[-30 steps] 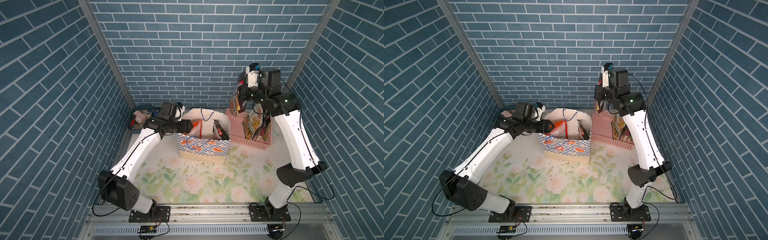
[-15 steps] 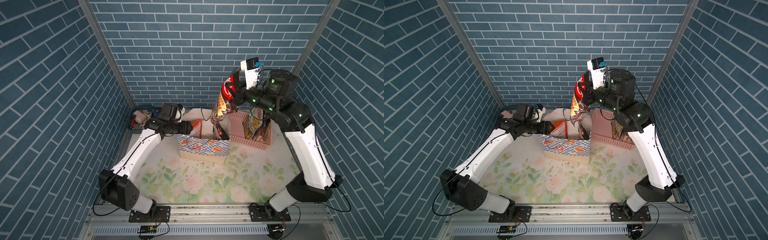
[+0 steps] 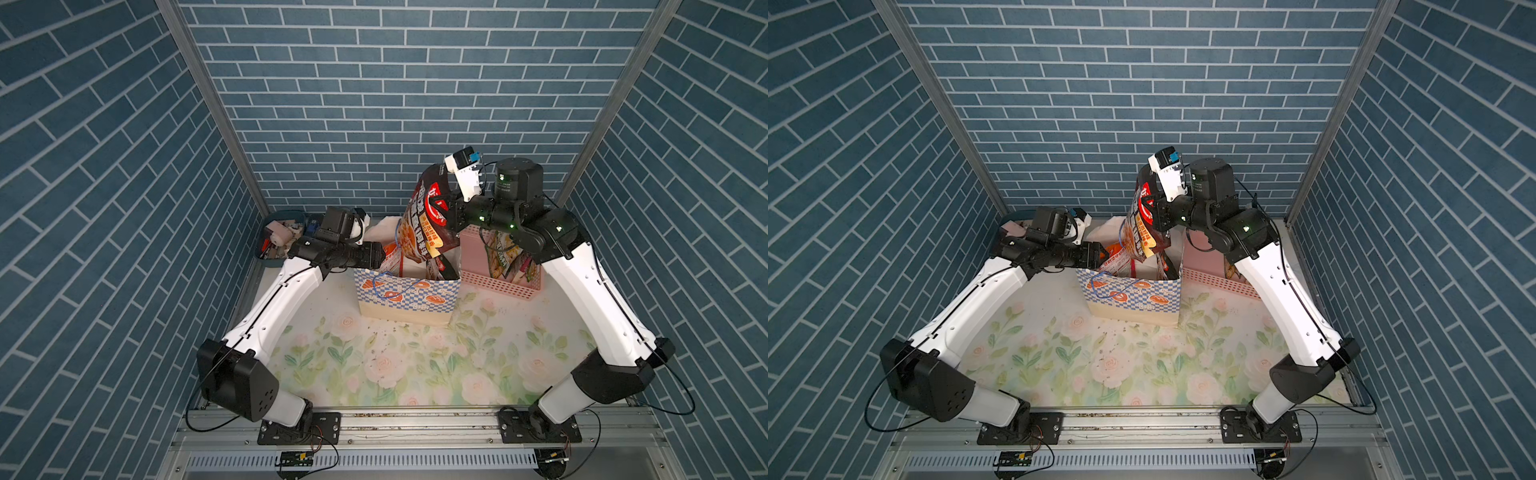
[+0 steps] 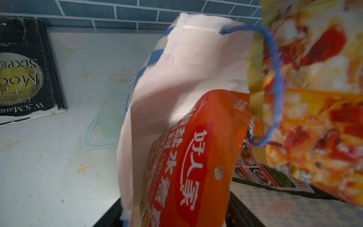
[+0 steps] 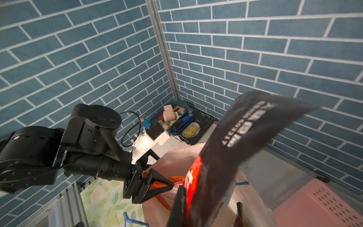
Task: Place the condiment packets inside the bag
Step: Place the condiment packet in the paper bag.
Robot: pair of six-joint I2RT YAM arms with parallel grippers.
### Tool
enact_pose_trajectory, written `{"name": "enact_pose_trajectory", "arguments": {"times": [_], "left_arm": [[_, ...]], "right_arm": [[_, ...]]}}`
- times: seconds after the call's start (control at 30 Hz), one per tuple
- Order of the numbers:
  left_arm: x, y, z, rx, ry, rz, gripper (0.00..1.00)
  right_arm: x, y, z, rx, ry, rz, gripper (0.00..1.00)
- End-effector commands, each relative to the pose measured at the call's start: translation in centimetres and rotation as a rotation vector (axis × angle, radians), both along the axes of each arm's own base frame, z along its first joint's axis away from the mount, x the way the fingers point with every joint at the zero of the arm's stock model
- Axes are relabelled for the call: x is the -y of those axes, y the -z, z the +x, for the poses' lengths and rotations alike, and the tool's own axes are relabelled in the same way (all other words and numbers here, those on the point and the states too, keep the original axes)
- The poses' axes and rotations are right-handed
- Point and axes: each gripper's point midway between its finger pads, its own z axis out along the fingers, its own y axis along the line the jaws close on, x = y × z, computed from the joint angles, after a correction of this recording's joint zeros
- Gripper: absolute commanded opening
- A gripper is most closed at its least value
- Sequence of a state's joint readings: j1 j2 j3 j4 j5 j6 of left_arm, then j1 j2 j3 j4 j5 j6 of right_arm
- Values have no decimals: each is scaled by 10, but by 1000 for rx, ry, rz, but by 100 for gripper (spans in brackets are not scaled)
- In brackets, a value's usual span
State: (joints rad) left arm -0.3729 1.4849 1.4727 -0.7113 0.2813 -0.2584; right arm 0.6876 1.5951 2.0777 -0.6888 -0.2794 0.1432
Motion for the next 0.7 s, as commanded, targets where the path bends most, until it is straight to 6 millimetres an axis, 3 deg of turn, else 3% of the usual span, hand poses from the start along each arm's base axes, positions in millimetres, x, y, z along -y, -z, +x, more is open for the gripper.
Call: {"name": "enact_pose_trajectory", "arguments": {"times": [0.0,0.3,0.47,0.67], "left_arm": [[0,-6,-2,21,-5,-5,76],[-1,-5,-2,19,-6,0,76],[0,-6,-1,19,-7,-1,76],[0,-9,0,25,-7,-4,76]], "right_arm": [[-6,-46,-17,175,-93,86,0],[-2,10,6,62,-1,-72,0],[15,21,11,31,69,-142,0],[32,61,25,-84,107,-244,0]]}}
